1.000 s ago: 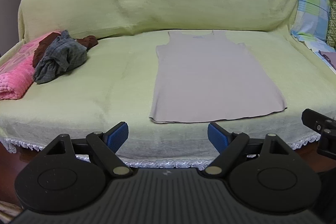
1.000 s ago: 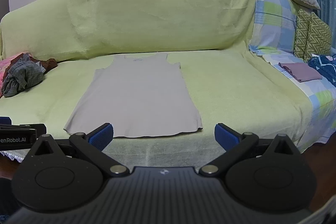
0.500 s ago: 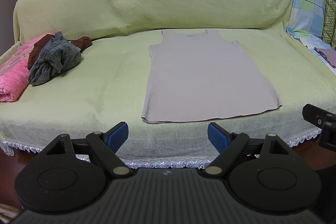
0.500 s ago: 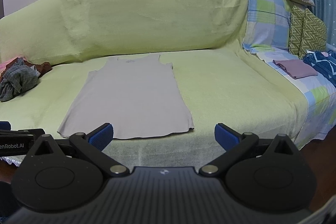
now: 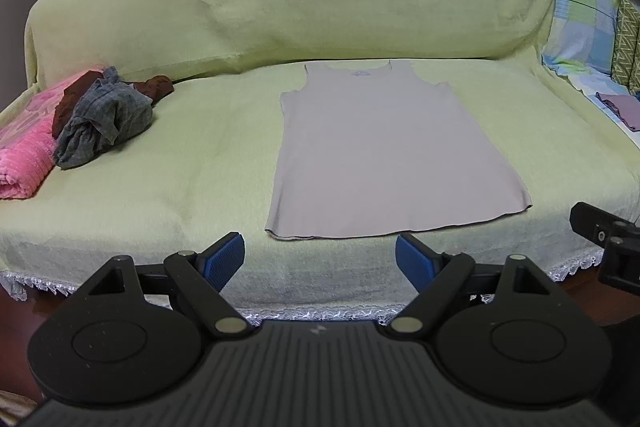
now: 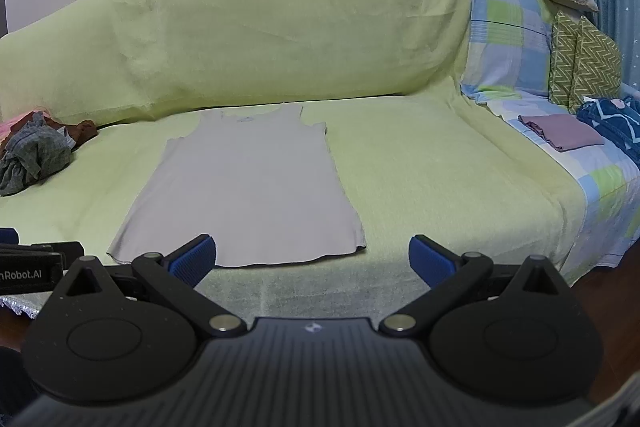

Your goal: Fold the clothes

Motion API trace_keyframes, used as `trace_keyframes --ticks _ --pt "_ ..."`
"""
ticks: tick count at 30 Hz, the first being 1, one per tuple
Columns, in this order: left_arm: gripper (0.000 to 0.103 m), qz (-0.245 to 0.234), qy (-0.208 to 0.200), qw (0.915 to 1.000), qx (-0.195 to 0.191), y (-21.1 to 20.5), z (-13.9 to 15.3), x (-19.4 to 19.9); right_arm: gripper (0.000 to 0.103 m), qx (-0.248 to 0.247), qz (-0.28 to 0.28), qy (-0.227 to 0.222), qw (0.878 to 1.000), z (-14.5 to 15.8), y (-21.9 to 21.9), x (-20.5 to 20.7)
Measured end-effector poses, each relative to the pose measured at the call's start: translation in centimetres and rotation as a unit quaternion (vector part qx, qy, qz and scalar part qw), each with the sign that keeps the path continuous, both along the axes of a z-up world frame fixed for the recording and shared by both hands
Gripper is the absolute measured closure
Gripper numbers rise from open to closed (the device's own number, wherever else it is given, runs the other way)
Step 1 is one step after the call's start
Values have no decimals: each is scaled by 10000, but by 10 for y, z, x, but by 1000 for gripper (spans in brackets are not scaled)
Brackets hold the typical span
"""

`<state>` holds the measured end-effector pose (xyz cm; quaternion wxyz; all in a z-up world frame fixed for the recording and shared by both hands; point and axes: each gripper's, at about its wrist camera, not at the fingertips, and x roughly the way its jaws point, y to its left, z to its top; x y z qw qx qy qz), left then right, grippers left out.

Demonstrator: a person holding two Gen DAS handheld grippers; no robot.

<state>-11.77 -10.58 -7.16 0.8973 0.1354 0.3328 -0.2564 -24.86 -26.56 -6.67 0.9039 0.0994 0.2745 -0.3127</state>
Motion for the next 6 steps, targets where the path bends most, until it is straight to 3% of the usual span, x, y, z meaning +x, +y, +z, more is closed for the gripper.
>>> trace_keyframes --ticks 6 --pt "18 -133 -166 9998 -44 -6 6 -4 1 -6 16 0 10000 2 -4 -2"
